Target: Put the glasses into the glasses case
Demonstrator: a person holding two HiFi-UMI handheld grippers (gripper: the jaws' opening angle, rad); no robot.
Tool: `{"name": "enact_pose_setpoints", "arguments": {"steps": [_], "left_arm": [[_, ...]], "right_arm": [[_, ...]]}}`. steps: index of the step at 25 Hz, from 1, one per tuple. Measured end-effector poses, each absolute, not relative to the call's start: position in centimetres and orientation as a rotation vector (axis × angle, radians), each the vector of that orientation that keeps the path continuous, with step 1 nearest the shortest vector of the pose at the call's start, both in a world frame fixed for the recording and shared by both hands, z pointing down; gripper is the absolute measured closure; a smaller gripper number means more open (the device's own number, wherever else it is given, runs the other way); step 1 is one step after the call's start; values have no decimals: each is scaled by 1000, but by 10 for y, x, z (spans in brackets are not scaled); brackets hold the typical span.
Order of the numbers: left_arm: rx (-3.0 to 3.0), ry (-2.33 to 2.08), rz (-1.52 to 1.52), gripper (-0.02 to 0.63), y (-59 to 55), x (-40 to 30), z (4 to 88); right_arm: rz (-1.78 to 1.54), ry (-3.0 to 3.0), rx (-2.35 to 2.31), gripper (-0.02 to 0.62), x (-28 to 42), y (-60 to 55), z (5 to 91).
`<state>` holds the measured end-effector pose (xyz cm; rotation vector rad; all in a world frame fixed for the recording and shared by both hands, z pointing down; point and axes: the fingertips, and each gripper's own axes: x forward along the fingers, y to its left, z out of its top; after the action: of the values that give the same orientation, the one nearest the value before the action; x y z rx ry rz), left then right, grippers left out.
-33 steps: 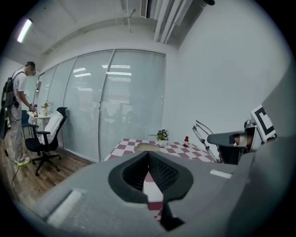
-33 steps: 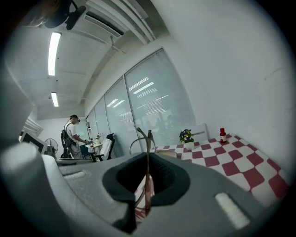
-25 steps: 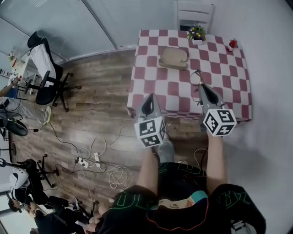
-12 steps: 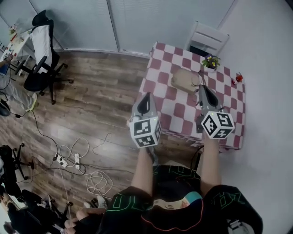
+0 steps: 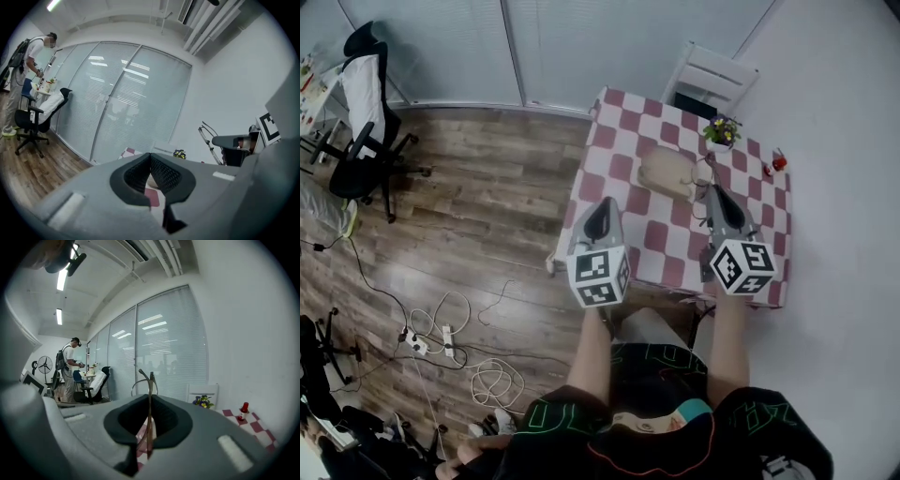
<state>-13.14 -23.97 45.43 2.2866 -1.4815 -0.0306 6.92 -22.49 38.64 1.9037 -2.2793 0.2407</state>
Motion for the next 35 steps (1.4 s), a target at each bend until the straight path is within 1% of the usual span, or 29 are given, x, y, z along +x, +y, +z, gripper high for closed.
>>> {"name": "enact_pose_setpoints", "arguments": {"steps": [9,18,24,29,35], "left_arm": [[2347,-1337,40,596,-250,-61,468],[2395,-1335,169,595,-263,-14,479],[2427,-1384,250,595,-281,5,475],[2419,-1452,257,595,-297,17,464],[2439,-1549,319,595,-293,26,457]], "right_arm": [[304,-2163,2025,577,138,-211,401],[381,-2170,2037,577,184,-225,420],[413,-2273,1974,577,193,-259,422],[404,-2367,1886,577,202,-280,421],[423,-2450,1775,577,199,-296,425]]}}
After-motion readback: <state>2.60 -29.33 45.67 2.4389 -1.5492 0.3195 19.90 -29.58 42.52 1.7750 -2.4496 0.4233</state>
